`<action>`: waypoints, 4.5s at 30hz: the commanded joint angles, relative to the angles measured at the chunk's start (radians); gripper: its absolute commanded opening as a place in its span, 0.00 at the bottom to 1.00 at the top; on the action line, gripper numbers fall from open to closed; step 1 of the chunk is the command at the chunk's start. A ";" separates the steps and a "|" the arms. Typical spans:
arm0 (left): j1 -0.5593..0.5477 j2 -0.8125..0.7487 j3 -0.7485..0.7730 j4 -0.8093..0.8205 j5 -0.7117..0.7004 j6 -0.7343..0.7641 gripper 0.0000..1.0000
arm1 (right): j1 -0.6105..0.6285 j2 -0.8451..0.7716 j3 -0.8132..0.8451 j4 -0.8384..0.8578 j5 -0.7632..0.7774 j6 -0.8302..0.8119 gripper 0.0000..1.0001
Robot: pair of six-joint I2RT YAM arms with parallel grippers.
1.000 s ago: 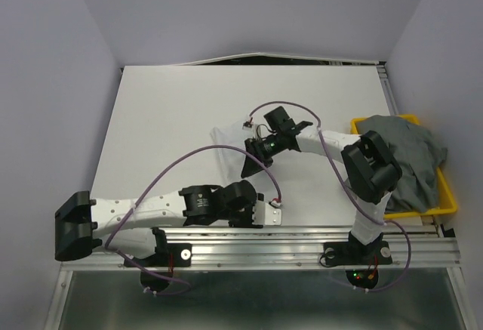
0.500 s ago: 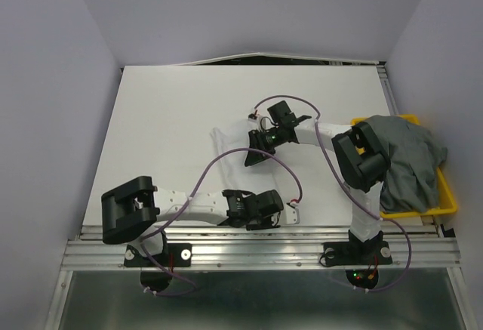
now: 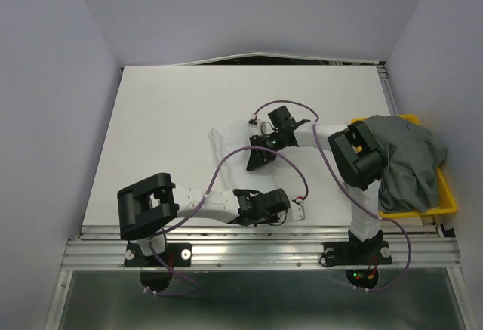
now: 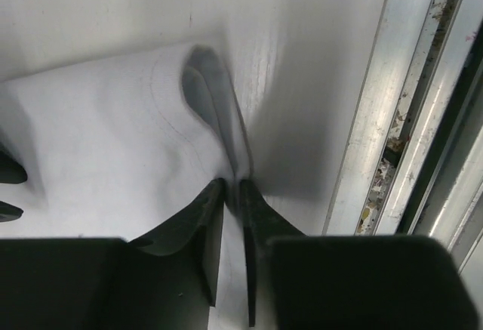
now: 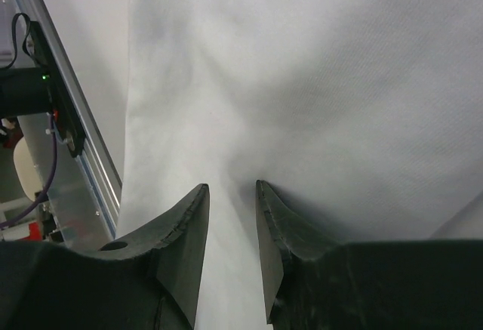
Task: Fold and stack the skirts
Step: Fold the skirt
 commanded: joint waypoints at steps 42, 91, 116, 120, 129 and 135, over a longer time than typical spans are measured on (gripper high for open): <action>0.079 -0.232 0.266 -0.528 0.591 0.183 0.00 | -0.023 0.155 0.236 -0.074 0.158 -0.405 0.60; 0.555 0.108 0.521 -0.428 0.487 0.625 0.00 | -0.052 0.040 0.050 -0.125 0.003 -0.512 0.43; 0.679 -0.146 0.453 -0.290 0.474 -0.084 0.46 | -0.208 -0.194 0.242 -0.247 0.110 -0.241 0.74; 0.674 -0.149 0.320 -0.224 0.435 -0.364 0.44 | -0.208 -0.308 0.133 -0.258 0.071 -0.181 0.74; 0.532 -0.098 0.206 -0.155 0.174 -0.588 0.51 | -0.265 -0.448 -0.022 -0.263 0.200 -0.159 0.74; 0.501 0.092 0.253 -0.174 0.125 -0.638 0.55 | -0.349 -0.453 -0.025 -0.280 0.201 -0.152 0.77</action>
